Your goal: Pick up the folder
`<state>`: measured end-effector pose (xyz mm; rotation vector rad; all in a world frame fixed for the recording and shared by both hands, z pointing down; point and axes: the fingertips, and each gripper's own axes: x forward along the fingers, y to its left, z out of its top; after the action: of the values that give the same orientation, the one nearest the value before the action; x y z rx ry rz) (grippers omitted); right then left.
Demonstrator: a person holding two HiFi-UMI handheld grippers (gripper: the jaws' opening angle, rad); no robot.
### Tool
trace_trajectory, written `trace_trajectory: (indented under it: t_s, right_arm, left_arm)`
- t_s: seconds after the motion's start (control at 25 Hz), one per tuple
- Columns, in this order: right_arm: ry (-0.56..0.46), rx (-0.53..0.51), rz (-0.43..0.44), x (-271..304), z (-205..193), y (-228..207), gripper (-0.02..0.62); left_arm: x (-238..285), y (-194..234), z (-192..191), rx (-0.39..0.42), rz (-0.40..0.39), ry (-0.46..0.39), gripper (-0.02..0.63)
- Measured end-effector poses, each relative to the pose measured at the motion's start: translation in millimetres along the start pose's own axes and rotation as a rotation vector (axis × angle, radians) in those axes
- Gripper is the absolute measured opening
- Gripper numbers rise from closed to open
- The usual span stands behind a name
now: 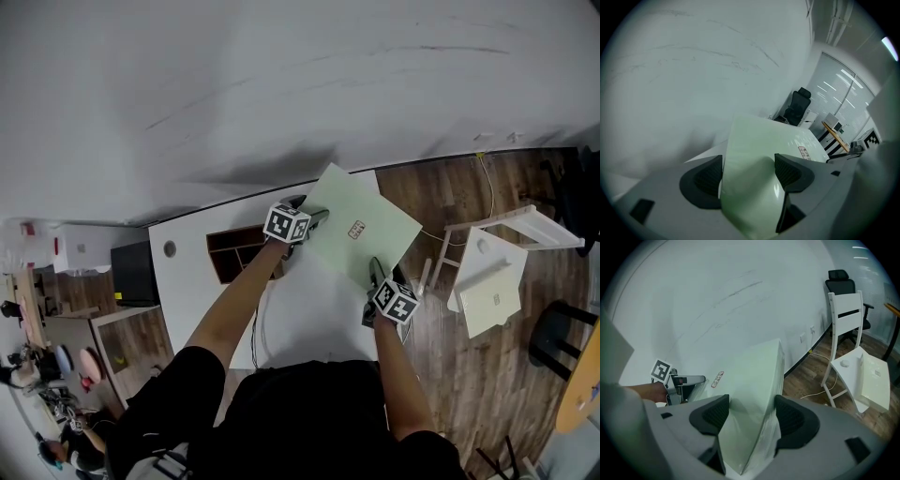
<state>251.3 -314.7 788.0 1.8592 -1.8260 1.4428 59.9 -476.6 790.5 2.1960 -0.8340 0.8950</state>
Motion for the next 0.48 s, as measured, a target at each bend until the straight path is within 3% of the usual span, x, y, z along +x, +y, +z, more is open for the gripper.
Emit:
trace_trajectory:
  t_s: [0.24, 0.48]
  right_arm:
    - [-0.011, 0.012, 0.001, -5.1, 6.4, -8.7, 0.299]
    - [-0.072, -0.015, 0.025, -28.0, 12.9, -12.2, 0.299]
  left_arm:
    - [-10.1, -8.5, -10.6, -0.030, 0.041, -0.005, 0.337]
    - [-28.6, -32.0, -15.5, -0.004, 0.044, -0.037, 0.337]
